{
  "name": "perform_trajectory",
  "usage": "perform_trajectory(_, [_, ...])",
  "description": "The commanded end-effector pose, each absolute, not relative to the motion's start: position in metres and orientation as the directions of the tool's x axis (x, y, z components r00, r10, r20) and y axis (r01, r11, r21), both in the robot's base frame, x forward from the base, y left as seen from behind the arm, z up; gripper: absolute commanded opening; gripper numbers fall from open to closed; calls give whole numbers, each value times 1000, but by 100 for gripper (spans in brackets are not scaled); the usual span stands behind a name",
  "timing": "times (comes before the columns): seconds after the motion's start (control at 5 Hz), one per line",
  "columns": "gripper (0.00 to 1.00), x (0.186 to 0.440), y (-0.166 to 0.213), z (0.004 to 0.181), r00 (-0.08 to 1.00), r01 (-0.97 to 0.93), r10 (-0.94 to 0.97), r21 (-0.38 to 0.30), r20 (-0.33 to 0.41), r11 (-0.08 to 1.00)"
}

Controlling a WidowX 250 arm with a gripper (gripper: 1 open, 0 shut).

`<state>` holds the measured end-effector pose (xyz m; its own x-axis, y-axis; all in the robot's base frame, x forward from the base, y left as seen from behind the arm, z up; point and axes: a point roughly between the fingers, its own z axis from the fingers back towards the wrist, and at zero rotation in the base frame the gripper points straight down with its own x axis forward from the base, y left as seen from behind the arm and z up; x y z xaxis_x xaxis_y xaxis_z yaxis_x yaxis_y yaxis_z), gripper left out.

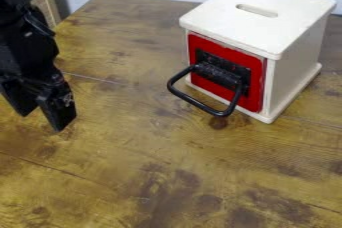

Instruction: Close the drawer

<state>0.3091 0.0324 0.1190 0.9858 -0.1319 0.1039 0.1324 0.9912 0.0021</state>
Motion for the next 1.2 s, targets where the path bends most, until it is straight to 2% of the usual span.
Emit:
perform_trajectory(0.0, [100,315,41,129,982,115,-116,12,152,993])
perform_trajectory(0.2, [100,320,55,126,973,170,-170,13,155,985])
perform_trajectory(0.4, [100,327,63,133,960,222,-223,25,167,975])
perform_trajectory(0.8, [100,315,48,120,965,214,-214,17,151,977])
perform_trajectory(1.0, [100,310,36,135,966,200,-203,32,163,979])
